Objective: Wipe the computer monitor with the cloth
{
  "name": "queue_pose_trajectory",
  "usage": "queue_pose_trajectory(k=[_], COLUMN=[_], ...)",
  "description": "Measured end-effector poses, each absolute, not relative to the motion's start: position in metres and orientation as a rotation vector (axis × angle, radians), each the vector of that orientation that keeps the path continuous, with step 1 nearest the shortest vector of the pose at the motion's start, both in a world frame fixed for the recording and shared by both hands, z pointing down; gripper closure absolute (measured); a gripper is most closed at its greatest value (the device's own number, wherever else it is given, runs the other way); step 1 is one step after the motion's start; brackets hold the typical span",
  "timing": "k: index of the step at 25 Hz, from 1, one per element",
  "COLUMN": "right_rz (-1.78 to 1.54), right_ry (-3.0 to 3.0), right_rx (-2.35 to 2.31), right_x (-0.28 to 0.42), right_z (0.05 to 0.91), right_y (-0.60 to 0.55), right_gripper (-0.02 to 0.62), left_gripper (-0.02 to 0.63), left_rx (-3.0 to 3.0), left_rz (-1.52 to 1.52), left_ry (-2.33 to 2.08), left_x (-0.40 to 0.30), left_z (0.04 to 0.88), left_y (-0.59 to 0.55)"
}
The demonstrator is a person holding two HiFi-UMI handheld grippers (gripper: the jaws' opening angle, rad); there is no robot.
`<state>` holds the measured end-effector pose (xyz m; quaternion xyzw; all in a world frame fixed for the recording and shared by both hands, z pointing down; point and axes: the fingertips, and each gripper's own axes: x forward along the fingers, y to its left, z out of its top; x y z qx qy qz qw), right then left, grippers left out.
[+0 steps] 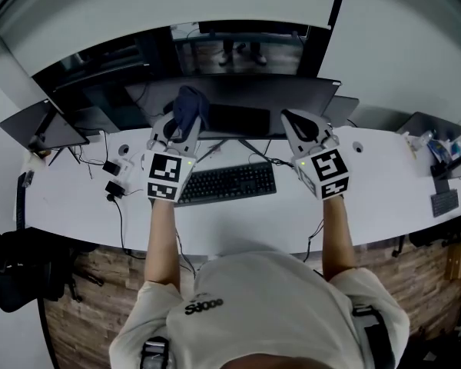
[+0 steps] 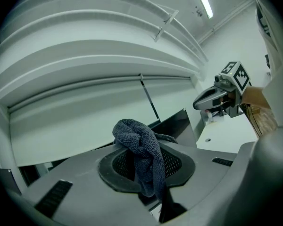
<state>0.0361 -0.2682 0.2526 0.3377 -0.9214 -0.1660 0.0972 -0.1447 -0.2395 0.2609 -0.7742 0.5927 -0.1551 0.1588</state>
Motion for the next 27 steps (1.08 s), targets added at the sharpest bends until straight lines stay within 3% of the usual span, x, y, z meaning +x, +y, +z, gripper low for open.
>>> queue_pose_trajectory(k=[27], right_rz=[-0.485], right_ry=[-2.7], right_rx=[0.955], right_x=[0.043], right_z=[0.266], right_y=[-0.287], right_gripper=[0.598], left_gripper=[0.522], left_rx=[-2.219], left_rz=[-0.46], left_ry=[1.698], left_x=[-0.132], left_z=[0.266], left_y=[-0.265])
